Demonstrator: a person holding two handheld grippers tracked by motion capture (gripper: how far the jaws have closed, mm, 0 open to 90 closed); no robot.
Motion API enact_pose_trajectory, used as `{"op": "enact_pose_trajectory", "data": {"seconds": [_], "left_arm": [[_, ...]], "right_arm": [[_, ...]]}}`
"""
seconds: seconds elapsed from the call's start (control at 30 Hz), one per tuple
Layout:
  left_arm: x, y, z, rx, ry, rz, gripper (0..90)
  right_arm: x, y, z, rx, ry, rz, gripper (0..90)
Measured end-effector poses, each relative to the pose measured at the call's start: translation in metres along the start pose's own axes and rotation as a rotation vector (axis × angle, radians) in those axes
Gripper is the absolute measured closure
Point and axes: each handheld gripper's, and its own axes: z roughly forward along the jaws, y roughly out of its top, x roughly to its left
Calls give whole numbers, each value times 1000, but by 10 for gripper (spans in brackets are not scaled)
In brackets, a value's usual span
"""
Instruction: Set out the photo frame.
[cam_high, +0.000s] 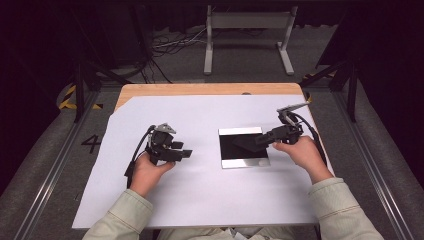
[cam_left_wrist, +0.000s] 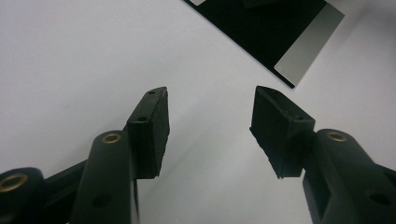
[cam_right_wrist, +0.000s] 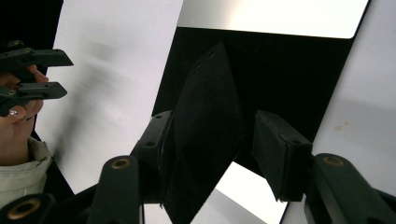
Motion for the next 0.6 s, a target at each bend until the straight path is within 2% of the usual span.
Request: {"op": "enact_pose_trajectory", "data": {"seconds": [0.27, 0.6], "left_arm": [[0, 0, 0, -1, 0, 0, 473], [0, 0, -1, 1, -2, -2, 473]], "right_arm": [[1, 0, 7, 28, 14, -4, 535], [1, 0, 7, 28, 29, 4, 590]]}}
